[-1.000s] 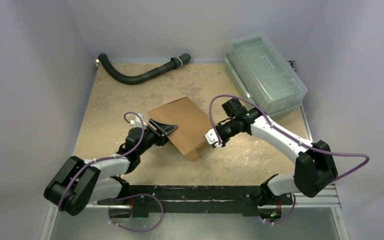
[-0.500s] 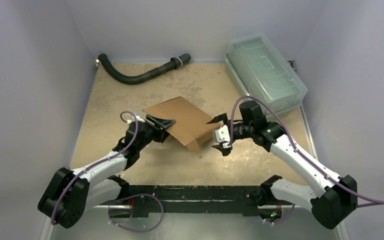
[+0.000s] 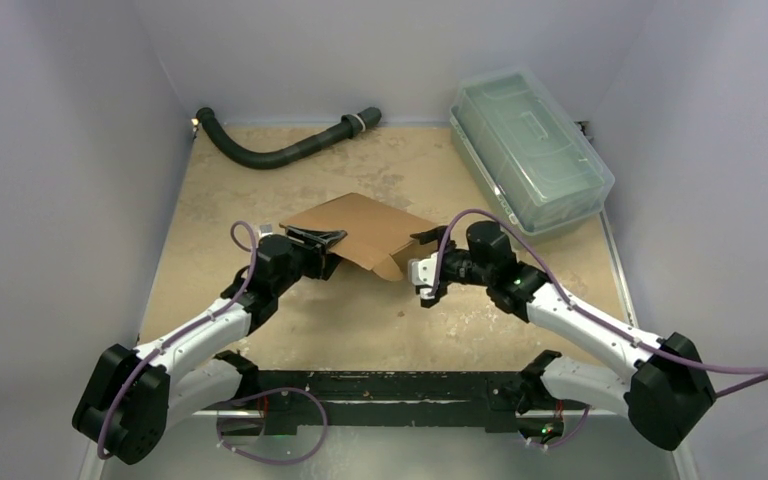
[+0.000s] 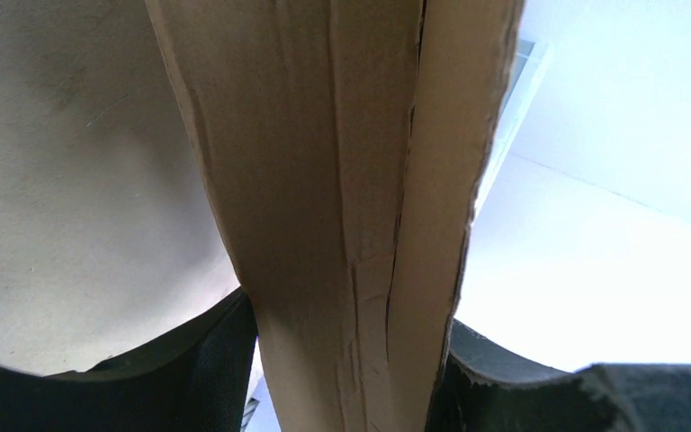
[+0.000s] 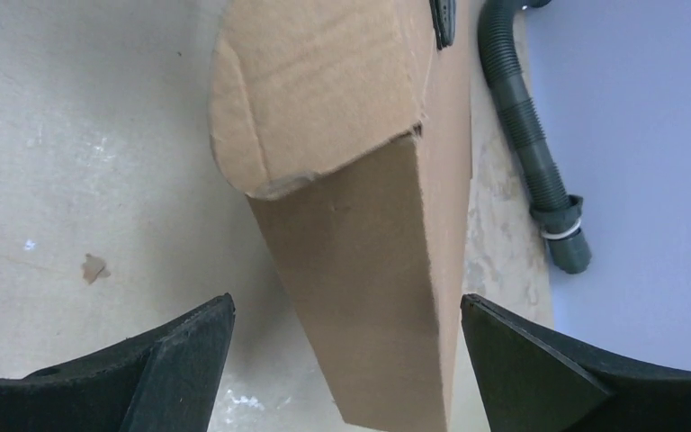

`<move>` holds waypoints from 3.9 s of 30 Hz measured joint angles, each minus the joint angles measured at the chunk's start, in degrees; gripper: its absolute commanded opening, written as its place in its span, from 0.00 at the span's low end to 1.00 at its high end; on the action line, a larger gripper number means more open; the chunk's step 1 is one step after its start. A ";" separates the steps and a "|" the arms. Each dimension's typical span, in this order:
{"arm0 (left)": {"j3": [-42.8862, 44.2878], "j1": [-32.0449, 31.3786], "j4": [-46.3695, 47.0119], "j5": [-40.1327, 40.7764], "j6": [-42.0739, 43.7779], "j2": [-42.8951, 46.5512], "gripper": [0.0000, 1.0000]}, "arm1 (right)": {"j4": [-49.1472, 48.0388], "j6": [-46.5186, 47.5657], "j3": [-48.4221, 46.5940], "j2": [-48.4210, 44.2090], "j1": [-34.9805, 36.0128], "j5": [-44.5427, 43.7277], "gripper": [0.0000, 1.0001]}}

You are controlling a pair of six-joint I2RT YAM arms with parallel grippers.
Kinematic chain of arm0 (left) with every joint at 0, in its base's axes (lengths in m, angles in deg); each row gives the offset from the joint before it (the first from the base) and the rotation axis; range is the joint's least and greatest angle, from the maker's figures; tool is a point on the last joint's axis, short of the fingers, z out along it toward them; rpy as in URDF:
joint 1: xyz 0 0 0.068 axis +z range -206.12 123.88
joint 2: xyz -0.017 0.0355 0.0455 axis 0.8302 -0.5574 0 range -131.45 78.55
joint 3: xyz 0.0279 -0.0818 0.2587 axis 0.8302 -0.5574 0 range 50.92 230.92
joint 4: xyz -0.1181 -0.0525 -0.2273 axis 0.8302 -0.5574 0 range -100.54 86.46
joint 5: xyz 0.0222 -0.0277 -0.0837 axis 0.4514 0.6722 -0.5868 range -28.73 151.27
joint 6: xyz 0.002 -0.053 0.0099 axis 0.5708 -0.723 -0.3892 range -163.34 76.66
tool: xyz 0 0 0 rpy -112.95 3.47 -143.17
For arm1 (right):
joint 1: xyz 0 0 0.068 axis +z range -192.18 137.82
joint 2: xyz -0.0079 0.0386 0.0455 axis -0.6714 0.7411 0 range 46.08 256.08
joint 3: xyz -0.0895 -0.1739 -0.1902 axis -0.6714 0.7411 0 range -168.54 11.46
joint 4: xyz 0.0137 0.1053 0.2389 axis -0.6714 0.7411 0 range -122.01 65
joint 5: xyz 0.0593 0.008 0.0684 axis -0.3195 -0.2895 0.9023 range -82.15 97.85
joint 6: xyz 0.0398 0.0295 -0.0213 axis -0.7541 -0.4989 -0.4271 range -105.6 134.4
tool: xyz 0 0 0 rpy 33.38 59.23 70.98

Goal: Fold the paper box

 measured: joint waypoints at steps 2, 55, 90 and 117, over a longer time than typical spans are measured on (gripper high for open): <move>0.24 0.00 -0.13 -0.02 -0.57 0.00 0.36 | -3.17 -0.04 0.98 0.04 1.20 -1.57 0.99; 10.45 8.61 -15.91 -13.84 54.29 20.59 0.97 | -19.65 -12.50 4.04 4.07 -4.96 6.01 0.55; 3.72 8.66 -6.86 3.39 72.32 23.61 0.80 | -11.30 -17.18 1.01 11.74 -18.75 31.17 0.55; 12.92 8.68 -24.55 1.09 74.88 19.96 0.51 | -3.89 -12.57 -1.70 12.72 -19.23 33.68 0.54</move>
